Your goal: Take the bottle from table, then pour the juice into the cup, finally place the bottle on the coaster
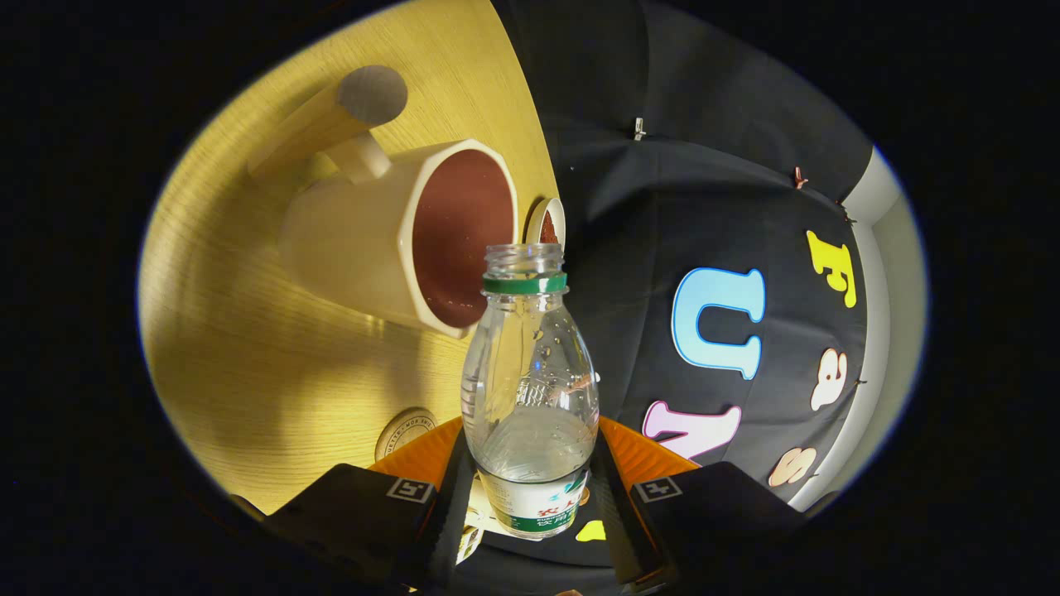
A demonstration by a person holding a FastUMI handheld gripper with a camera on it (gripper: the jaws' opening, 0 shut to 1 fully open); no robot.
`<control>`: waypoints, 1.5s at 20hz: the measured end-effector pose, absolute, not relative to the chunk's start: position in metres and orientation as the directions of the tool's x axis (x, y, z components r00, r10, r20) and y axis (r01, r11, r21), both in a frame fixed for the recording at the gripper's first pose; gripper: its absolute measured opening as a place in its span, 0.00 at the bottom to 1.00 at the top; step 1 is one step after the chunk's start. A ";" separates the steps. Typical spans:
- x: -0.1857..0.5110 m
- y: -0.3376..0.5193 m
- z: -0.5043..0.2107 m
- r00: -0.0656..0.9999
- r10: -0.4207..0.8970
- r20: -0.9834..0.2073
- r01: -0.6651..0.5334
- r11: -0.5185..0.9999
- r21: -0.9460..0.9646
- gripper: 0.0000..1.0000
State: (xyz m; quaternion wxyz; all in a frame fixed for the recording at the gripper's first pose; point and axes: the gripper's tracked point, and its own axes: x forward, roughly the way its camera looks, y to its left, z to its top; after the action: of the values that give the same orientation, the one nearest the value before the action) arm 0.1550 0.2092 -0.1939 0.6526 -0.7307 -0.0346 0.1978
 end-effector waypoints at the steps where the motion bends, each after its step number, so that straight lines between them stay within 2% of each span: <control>1: 0.154 0.210 -0.194 0.919 0.311 -0.244 -0.202 -0.159 -0.966 0.72; 30: 0.165 0.218 -0.167 0.901 0.371 -0.225 -0.089 -0.350 -0.932 0.72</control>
State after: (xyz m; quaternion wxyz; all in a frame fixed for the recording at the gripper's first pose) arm 0.1651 0.2183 -0.1675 0.5630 -0.7959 -0.0887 0.2041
